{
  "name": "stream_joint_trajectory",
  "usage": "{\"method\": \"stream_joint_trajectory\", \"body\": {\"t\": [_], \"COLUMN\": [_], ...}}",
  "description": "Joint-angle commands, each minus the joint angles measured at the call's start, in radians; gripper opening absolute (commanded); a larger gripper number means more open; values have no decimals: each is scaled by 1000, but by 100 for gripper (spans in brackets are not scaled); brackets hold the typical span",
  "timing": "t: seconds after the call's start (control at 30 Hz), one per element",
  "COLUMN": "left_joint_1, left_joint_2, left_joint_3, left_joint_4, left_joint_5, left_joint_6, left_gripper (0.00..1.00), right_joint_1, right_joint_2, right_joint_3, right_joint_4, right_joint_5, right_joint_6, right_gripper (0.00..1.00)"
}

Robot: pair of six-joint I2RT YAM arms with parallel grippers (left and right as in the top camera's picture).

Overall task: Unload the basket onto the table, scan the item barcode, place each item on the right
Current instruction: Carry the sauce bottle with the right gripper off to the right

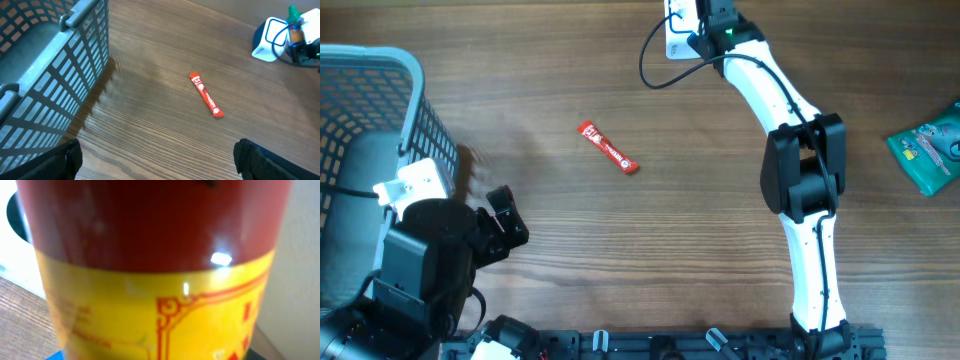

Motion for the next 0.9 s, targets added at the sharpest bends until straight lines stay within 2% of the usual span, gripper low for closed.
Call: {"method": "stream_joint_trajectory", "body": {"t": [0.0,0.1,0.33,0.53,0.63,0.7,0.83,0.87], "left_joint_1": [-4,-4,-4,-4,-4,-4,-4,-4], "left_joint_2": [-2,-2,-2,-2,-2,-2,-2,-2], "left_joint_3": [1,1,1,1,1,1,1,1], "left_joint_4": [2,2,2,2,2,2,2,2], "left_joint_5": [-10,-10,-10,-10,-10,-10,-10,-10], "left_joint_6": [-6,-6,-6,-6,-6,-6,-6,-6], "left_gripper": [100,100,100,100,100,100,100,100], "right_joint_1": [-48,-134,-521,-816,-922,-968,-1015,-1023], "right_joint_2": [-5,-5,-4,-4,-4,-4,-2,0], "right_joint_3": [206,286,281,281,281,281,280,280], "right_joint_4": [-177,-353,-643,-669,-669,-669,-663,-652], "right_joint_5": [60,61,32,-39,-106,-199,-292,-292], "right_joint_6": [159,277,484,511,511,511,563,586], "right_gripper": [49,49,49,49,55,63,63,68]}}
